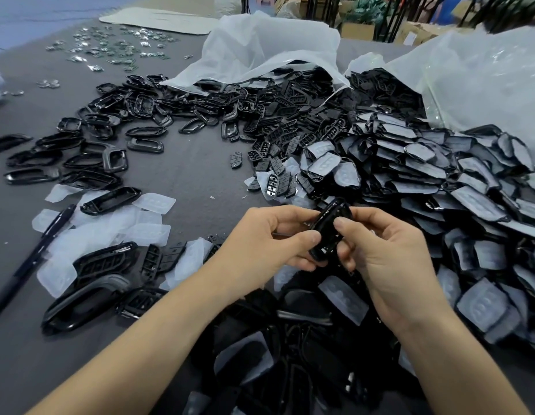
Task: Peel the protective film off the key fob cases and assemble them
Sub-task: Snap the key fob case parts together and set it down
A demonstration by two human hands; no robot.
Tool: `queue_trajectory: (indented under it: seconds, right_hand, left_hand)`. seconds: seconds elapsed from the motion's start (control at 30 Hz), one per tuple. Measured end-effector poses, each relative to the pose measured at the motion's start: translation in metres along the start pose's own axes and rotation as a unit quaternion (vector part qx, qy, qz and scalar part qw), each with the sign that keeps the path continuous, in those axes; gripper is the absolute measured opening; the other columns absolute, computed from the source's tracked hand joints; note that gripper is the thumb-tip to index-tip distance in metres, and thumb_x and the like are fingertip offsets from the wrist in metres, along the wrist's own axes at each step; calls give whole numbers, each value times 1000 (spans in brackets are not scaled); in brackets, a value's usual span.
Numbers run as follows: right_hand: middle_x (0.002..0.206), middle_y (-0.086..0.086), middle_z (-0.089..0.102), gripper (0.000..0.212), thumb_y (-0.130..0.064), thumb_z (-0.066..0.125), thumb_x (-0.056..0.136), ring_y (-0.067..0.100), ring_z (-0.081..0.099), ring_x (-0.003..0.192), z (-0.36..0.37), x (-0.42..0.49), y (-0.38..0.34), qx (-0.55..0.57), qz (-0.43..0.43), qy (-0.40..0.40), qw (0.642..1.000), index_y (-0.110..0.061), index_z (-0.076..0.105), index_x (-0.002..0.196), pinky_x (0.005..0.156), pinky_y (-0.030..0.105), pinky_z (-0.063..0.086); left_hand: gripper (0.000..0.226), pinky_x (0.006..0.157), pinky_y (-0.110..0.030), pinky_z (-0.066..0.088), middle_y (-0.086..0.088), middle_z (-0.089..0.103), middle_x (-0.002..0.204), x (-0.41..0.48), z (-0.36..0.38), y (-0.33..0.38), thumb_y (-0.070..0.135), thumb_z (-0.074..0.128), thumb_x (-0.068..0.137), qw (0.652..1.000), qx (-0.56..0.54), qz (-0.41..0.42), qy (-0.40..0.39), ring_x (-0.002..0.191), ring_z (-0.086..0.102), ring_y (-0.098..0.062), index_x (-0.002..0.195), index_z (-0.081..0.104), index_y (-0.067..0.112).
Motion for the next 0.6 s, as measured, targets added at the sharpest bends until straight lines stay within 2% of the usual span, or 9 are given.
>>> queue_trajectory:
  seconds: [0.2,0.3,0.43,0.53,0.6]
  right_hand:
    - [49,-4,53,13,2,67,82,8,48,39,-3,-2,-5,-76,-29,0,997,-9,65,77,37,17,37]
    - [48,-4,51,12,1,69,81,8,45,37,-4,-3,-5,-96,-25,1,995,-9,64,76,36,16,34]
    - [45,-6,50,17,0,70,80,8,43,35,-2,-4,-4,-112,-23,-1,993,-12,62,71,35,14,33]
    - [49,-5,55,17,0,69,80,8,45,36,3,-4,-6,-127,-30,-19,991,-12,62,71,36,14,34]
    - [55,-6,59,12,-3,70,81,6,49,42,5,-5,-7,-135,-27,-38,990,-12,64,76,40,14,38]
  left_hand:
    - [38,65,-12,52,9,75,79,-2,3,7,-6,60,88,997,60,37,-9,74,70,-2,91,69,31]
    - [34,64,-13,52,9,74,77,-3,3,6,-4,63,87,996,78,46,-4,73,70,-2,88,69,29]
    - [15,60,-15,50,8,68,66,-3,0,5,4,69,85,988,135,70,16,62,65,-3,87,65,18]
    - [14,57,-6,40,10,58,52,-5,1,8,6,66,87,974,205,92,20,48,54,4,86,58,17]
    - [13,56,-6,41,6,60,51,-4,1,8,5,64,88,970,220,96,30,47,58,3,88,56,15]
Point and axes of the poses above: each hand's wrist, its own x-axis towards the middle knuckle, its own z-axis out of the palm, y = z × x, the point moved 9 cm from there along x, towards the middle knuckle
